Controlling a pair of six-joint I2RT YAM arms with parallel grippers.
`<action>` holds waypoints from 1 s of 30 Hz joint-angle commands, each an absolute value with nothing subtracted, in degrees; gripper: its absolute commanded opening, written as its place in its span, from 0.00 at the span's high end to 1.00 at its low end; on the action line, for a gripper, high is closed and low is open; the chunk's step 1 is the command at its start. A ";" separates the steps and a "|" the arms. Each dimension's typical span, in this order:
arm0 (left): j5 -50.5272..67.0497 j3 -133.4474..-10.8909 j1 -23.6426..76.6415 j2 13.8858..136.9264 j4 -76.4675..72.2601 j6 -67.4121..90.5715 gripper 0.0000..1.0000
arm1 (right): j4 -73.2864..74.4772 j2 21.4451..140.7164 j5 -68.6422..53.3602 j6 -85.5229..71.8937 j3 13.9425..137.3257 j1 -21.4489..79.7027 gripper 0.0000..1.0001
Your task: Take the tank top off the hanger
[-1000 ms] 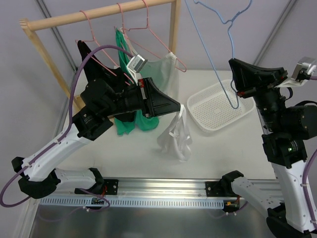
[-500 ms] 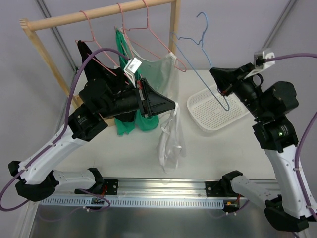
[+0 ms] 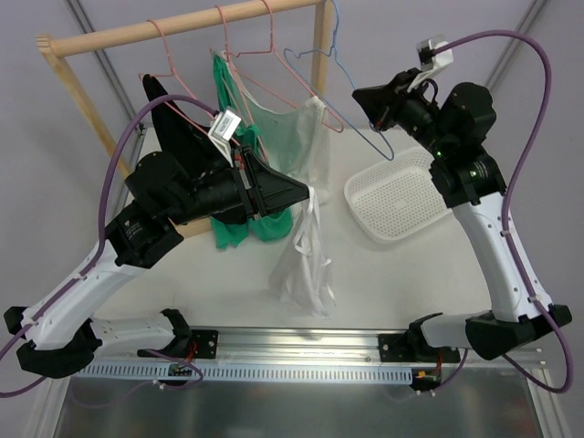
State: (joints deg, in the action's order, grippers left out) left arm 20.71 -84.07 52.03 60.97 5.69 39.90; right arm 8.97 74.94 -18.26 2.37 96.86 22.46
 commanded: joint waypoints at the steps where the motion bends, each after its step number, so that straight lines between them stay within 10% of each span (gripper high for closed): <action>1: 18.90 -83.85 51.59 59.94 5.18 37.88 1.00 | 3.43 78.30 -20.65 0.79 102.82 21.97 1.00; 30: 17.49 -85.87 49.31 61.08 8.79 34.28 1.00 | -1.58 96.16 -21.27 -4.13 116.28 20.04 0.90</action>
